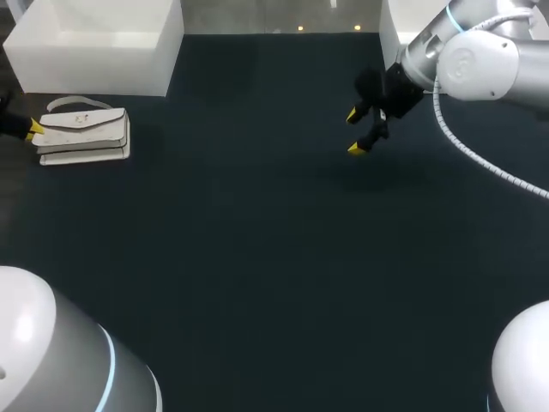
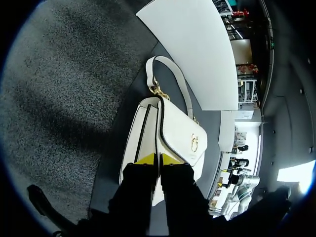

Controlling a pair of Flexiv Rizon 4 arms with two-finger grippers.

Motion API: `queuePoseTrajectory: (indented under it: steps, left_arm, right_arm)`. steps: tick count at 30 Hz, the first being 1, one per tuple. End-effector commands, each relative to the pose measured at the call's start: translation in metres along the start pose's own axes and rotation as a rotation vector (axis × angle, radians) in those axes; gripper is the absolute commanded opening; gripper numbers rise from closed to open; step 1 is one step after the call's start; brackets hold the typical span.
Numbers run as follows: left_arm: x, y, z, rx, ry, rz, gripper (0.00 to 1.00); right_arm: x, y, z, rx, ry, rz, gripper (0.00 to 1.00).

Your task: Pick up the bag, open it, inspect its contents, close it, and place it on the opposite side

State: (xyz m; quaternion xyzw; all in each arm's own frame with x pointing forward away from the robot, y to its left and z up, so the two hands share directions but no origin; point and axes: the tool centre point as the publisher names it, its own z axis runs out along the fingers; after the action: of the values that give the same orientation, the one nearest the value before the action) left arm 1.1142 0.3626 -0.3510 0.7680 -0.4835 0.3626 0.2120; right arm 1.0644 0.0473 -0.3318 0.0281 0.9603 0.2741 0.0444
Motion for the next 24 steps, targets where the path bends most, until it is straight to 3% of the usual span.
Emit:
queuePoseTrajectory:
  steps: [1, 9, 24]
  left_arm:
    - [0.007, 0.004, 0.016, -0.157, 0.013, 0.021, 0.0]
    - [0.043, 0.034, 0.048, -0.168, 0.016, 0.064, 0.0]
    - [0.043, 0.034, 0.048, -0.168, 0.016, 0.064, 0.0]
  right_arm:
    - [-0.001, 0.0, 0.0, -0.001, 0.002, -0.001, 1.0]
    - [-0.001, 0.0, 0.0, -0.001, 0.002, -0.001, 1.0]
    - [-0.001, 0.0, 0.0, -0.001, 0.002, -0.001, 1.0]
